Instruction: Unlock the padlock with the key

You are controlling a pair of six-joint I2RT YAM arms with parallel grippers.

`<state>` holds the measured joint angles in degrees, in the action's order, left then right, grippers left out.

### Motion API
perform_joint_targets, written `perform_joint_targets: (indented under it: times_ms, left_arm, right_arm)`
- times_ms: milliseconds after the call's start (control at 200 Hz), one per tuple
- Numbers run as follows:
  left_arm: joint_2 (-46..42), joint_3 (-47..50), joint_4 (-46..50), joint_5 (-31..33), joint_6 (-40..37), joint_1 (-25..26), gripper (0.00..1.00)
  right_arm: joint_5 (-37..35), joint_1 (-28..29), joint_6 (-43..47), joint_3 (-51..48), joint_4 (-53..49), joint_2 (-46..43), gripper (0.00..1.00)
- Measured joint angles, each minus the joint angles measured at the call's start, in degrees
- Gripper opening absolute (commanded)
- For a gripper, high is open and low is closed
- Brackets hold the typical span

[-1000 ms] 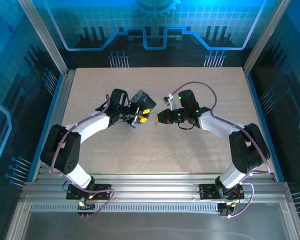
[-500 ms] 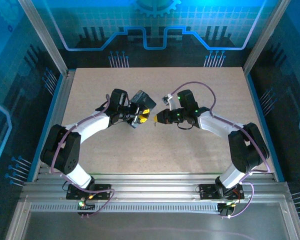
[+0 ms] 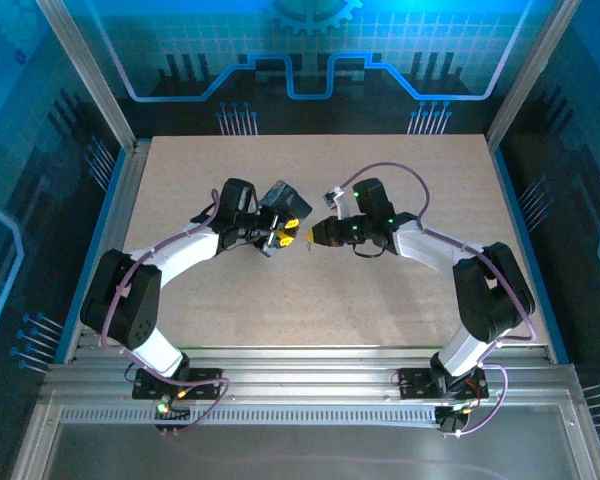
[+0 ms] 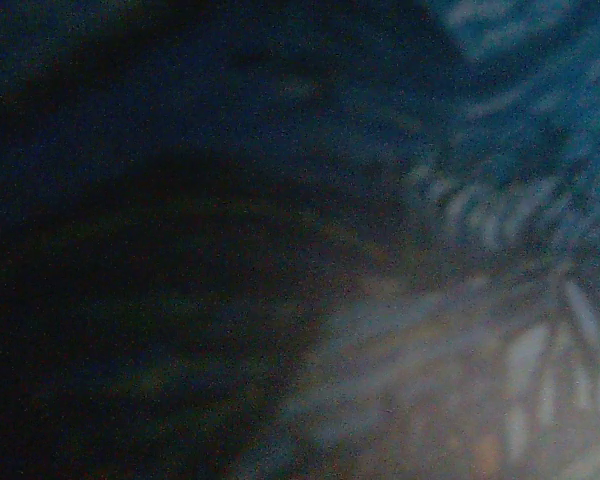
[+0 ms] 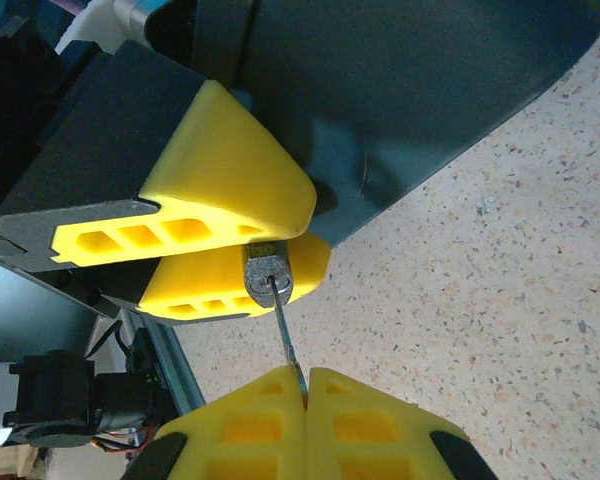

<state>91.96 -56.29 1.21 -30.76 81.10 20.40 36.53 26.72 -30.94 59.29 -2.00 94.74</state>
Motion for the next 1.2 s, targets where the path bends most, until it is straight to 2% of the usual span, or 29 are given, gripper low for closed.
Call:
perform_joint_targets:
  times_ms: [740,1201]
  left_arm:
    - [-0.15,-0.04,2.1,3.1,-1.01,0.07,0.21]
    - [-0.2,-0.68,4.57,4.24,-2.19,0.04,0.21]
  right_arm:
    - [-0.52,2.14,-6.23,0.48,2.62,1.77,0.0]
    - [-2.12,3.39,-6.58,0.48,3.37,2.03,0.0]
